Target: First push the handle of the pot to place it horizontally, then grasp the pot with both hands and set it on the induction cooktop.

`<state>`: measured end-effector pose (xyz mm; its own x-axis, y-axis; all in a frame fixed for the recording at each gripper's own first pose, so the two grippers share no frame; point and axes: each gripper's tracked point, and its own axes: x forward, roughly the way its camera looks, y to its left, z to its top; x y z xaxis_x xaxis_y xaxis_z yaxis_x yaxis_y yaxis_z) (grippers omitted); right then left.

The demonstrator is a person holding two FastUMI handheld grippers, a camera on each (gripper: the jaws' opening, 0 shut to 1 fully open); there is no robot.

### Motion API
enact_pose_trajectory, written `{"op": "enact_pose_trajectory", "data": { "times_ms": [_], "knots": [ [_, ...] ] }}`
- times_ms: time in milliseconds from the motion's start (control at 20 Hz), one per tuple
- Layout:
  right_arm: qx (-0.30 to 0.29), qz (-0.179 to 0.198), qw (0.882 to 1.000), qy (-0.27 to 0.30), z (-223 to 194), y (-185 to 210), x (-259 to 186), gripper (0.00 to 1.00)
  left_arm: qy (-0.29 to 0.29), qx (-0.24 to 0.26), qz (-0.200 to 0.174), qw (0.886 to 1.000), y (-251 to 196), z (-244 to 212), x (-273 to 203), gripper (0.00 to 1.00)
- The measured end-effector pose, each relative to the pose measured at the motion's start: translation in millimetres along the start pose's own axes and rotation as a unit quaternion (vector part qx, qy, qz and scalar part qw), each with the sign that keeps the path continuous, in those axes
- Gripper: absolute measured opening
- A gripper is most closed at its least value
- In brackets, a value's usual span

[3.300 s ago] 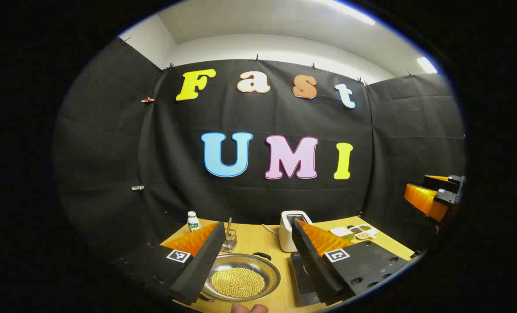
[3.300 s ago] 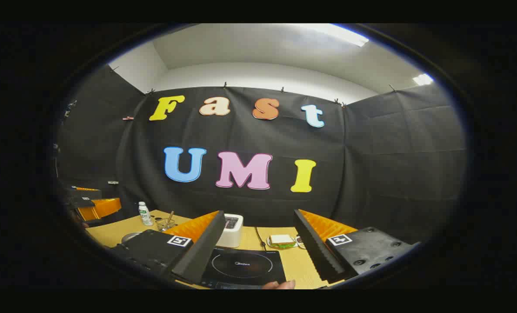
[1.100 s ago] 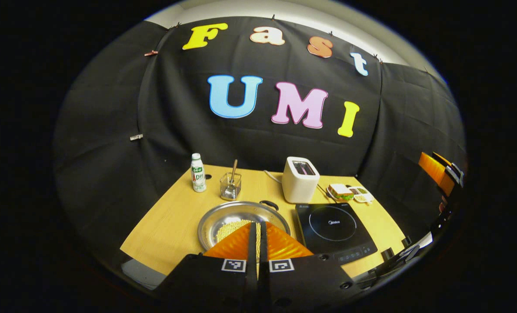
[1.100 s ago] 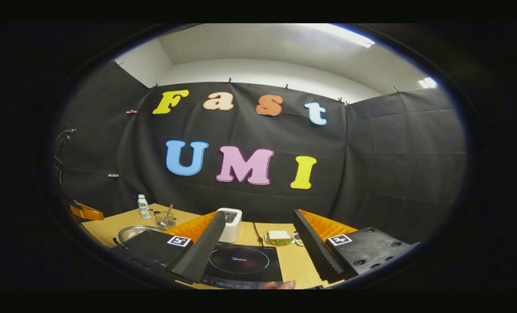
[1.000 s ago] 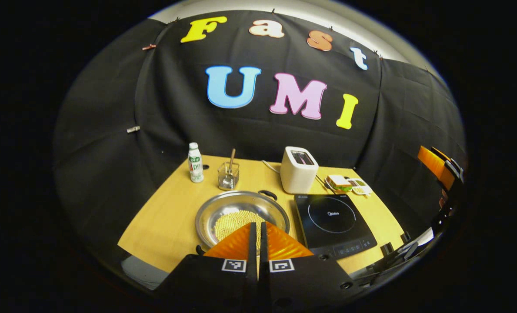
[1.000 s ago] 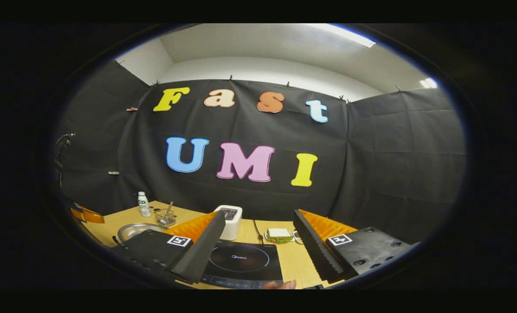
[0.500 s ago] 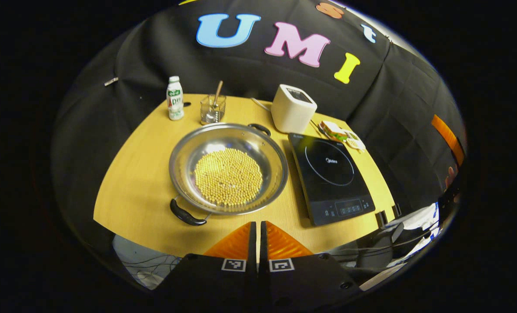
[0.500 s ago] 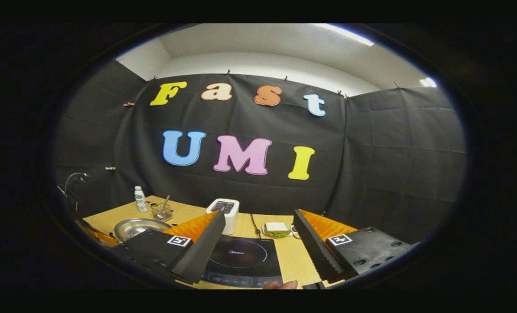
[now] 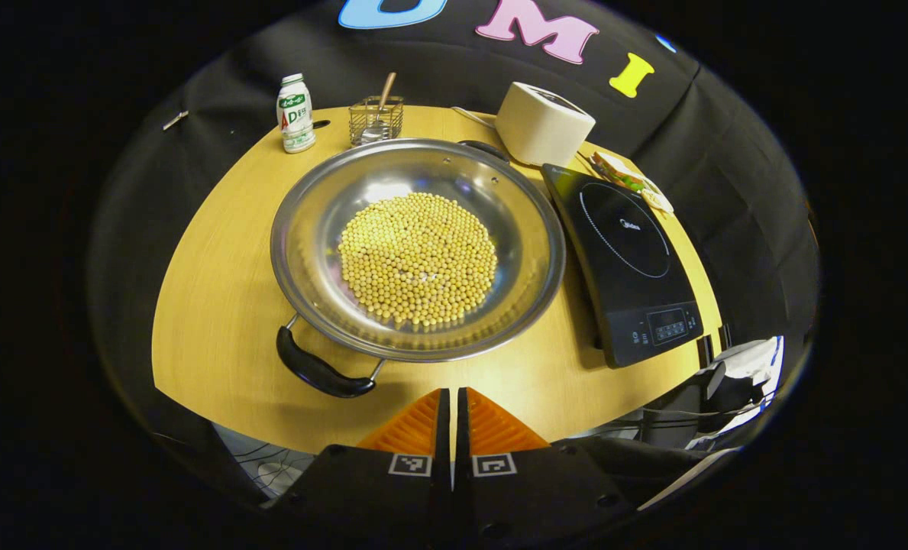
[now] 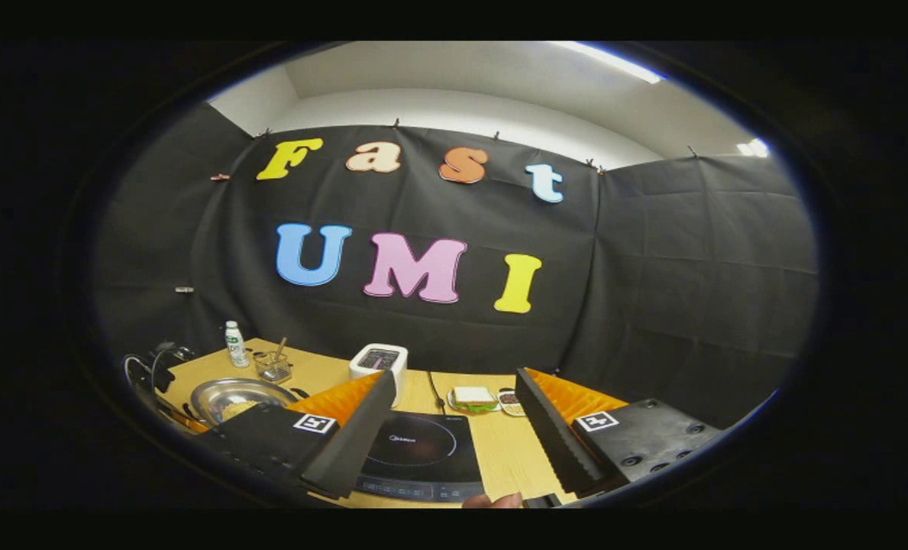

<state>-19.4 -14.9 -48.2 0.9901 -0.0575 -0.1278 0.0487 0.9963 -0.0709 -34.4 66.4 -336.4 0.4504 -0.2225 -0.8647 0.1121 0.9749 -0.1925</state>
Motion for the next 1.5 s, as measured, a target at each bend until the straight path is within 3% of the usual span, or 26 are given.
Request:
{"op": "enact_pose_trajectory", "data": {
  "times_ms": [250,450,1050,1500],
  "knots": [
    [-0.001,0.002,1.000,0.006,-3,3,1,0.98,0.006,0.000,0.017,1.000,25,2,12,0.05],
    [-0.007,0.006,1.000,0.004,-2,7,0,0.98,0.000,-0.016,0.003,1.000,27,5,13,0.05],
    [-0.006,0.004,1.000,0.009,-3,7,-4,0.98,-0.007,0.008,0.040,0.999,89,11,18,0.05],
    [-0.010,-0.005,1.000,0.017,-5,5,-9,0.96,-0.014,-0.035,0.068,0.997,148,29,31,0.05]
  ]
}}
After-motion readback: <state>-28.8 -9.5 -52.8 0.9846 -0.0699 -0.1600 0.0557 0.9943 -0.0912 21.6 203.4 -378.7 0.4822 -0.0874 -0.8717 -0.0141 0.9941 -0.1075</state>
